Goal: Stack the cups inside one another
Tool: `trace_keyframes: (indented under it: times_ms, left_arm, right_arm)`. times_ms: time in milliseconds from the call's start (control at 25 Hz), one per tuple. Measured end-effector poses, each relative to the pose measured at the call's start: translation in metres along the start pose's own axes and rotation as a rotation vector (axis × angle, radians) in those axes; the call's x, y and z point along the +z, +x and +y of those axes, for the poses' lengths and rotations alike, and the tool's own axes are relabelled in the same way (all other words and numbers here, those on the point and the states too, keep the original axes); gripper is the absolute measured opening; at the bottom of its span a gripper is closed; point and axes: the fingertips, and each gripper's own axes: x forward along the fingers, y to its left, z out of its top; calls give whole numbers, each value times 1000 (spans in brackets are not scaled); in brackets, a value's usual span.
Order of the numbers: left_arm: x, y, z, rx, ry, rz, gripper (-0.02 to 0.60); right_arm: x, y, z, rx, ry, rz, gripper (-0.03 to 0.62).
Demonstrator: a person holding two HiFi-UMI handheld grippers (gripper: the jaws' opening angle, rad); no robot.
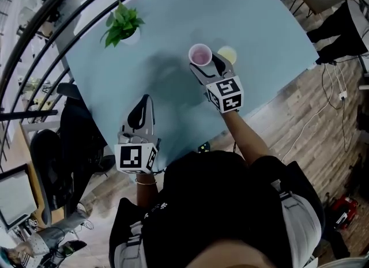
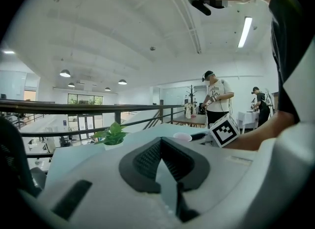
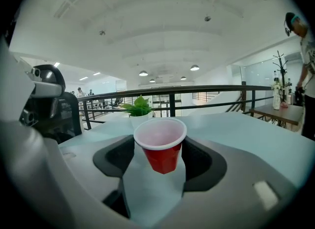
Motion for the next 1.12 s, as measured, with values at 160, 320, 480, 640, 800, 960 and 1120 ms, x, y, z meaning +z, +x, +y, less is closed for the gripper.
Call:
trace_keyframes:
  times_ms: [160, 320, 480, 640, 800, 960, 1120]
  left_arm:
    - [1, 7, -9, -29, 9, 2, -9]
    - [3, 12, -15, -48, 11, 0, -9]
    - [5, 14, -20, -52, 7, -2, -9]
    - [4, 16, -23, -57, 11, 4, -9]
    - [3, 18, -22, -49, 9, 11, -9]
    - [4, 21, -22, -48, 13, 13, -9]
    - [4, 21, -23, -44, 19, 22, -9]
  right_arm:
    - [17, -21, -22, -45, -2, -41, 299]
    - [26, -37, -47, -104, -10, -61, 300]
    - [26, -52, -69, -153, -10, -61, 299]
    - [18, -59, -84, -182, 7, -46, 299]
    - [10, -60, -90, -189, 11, -31, 300]
    - [2, -57, -94, -187, 13, -14, 300]
    - [-8, -55, -95, -182, 16, 12, 302]
